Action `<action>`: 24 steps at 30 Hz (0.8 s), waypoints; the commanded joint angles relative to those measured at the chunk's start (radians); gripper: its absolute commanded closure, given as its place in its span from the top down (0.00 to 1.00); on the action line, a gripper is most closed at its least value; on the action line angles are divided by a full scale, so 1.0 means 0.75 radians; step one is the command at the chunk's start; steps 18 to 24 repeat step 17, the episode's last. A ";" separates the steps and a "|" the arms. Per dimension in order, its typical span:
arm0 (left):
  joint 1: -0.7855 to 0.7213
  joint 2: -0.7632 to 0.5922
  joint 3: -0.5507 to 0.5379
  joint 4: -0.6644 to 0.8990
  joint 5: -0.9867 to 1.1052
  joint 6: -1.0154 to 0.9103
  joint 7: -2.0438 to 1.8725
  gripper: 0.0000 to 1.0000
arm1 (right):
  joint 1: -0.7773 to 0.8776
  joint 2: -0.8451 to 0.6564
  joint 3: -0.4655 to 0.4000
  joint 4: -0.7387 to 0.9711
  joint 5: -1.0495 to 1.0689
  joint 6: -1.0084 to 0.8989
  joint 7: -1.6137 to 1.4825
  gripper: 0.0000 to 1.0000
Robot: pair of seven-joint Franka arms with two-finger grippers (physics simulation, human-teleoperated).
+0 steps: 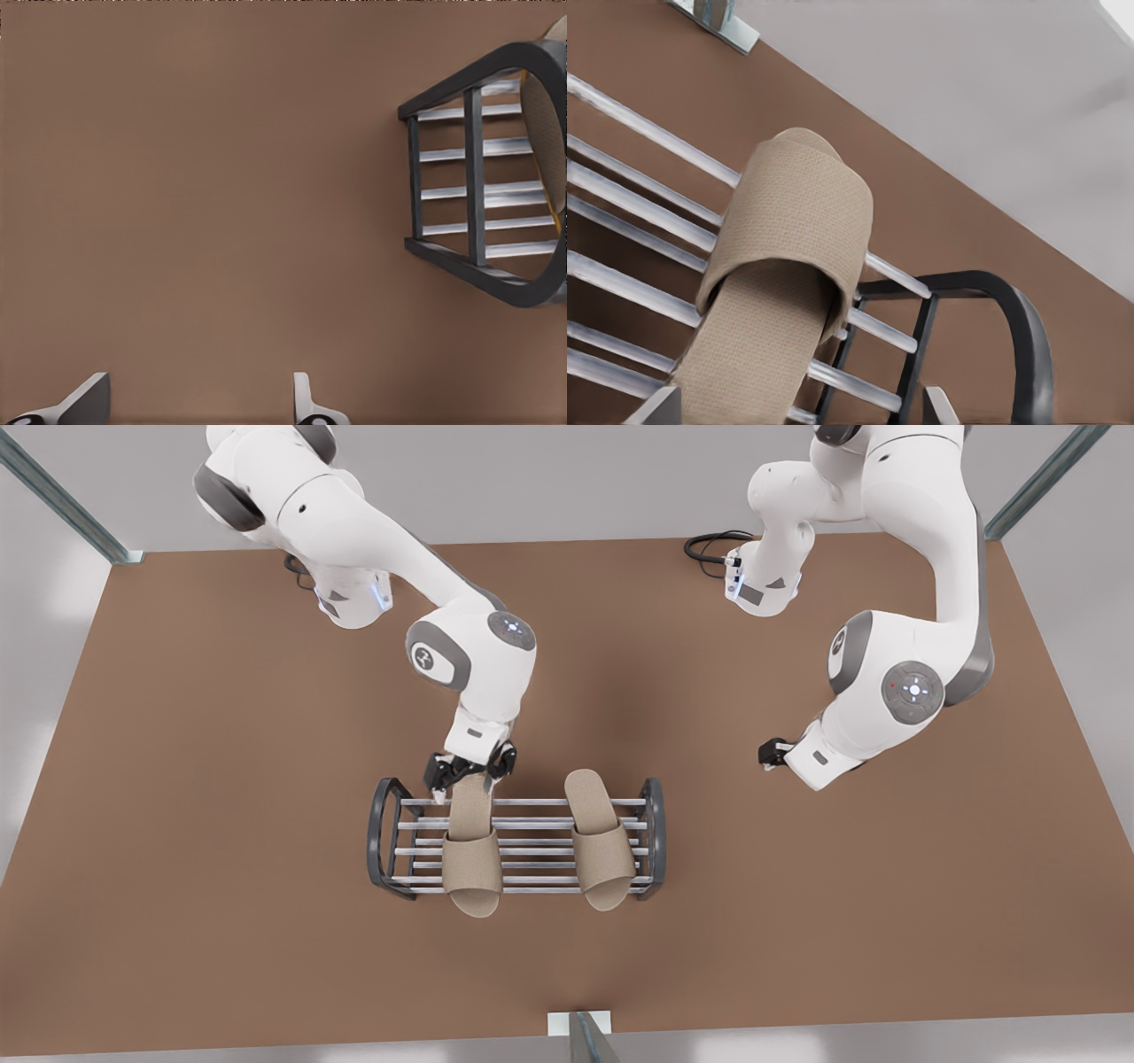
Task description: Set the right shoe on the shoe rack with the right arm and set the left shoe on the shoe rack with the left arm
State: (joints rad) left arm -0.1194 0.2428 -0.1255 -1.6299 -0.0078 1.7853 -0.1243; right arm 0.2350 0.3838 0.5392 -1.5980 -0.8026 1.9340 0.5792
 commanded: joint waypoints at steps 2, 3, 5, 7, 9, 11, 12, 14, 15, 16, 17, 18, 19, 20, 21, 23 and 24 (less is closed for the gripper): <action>0.000 -0.009 0.000 0.011 0.021 0.000 -0.018 1.00 | -0.246 -0.152 0.334 -0.048 0.133 -0.200 -0.026 1.00; -0.002 -0.003 -0.002 0.024 0.037 -0.002 -0.039 1.00 | -0.421 -0.170 0.606 -0.060 0.152 -0.322 -0.013 1.00; 0.016 -0.070 -0.002 0.046 0.037 -0.018 -0.047 1.00 | -1.114 -0.178 1.324 -0.003 0.238 -0.605 -0.070 1.00; 0.018 -0.072 0.000 0.128 0.033 -0.082 -0.074 1.00 | -1.727 -0.005 1.364 0.214 0.301 -0.487 -0.643 1.00; 0.018 -0.068 0.004 0.134 0.031 -0.059 -0.057 1.00 | -1.631 0.061 1.008 0.414 0.303 -0.308 -0.799 1.00; 0.016 -0.052 0.004 0.138 0.033 -0.047 -0.067 1.00 | -1.150 0.075 0.639 0.703 0.311 -0.556 -0.736 1.00; 0.016 -0.048 0.004 0.138 0.035 -0.045 -0.070 1.00 | -1.121 0.088 0.637 0.660 0.309 -0.538 -0.592 1.00; 0.016 -0.048 0.004 0.140 0.037 -0.037 -0.070 1.00 | -1.091 0.145 0.637 0.654 0.311 -0.533 -0.572 1.00; 0.016 -0.046 0.004 0.140 0.037 -0.037 -0.070 1.00 | -1.086 0.149 0.639 0.650 0.309 -0.548 -0.592 1.00; 0.016 -0.046 0.004 0.140 0.037 -0.037 -0.072 1.00 | -1.082 0.139 0.641 0.648 0.309 -0.562 -0.543 1.00; 0.014 -0.039 0.004 0.140 0.037 -0.037 -0.072 1.00 | -1.109 0.147 0.643 0.648 0.336 -0.572 -0.539 1.00; 0.014 -0.039 0.004 0.140 0.037 -0.037 -0.072 1.00 | -1.109 0.147 0.643 0.648 0.336 -0.572 -0.539 1.00; 0.014 -0.039 0.004 0.140 0.037 -0.037 -0.072 1.00 | -1.109 0.147 0.643 0.648 0.336 -0.572 -0.539 1.00; 0.014 -0.039 0.004 0.140 0.037 -0.037 -0.072 1.00 | -1.109 0.147 0.643 0.648 0.336 -0.572 -0.539 1.00; 0.014 -0.039 0.004 0.140 0.037 -0.037 -0.072 1.00 | -1.109 0.147 0.643 0.648 0.336 -0.572 -0.539 1.00; 0.014 -0.039 0.004 0.140 0.037 -0.037 -0.072 1.00 | -1.109 0.147 0.643 0.648 0.336 -0.572 -0.539 1.00; 0.014 -0.039 0.004 0.140 0.037 -0.037 -0.072 1.00 | -1.109 0.147 0.643 0.648 0.336 -0.572 -0.539 1.00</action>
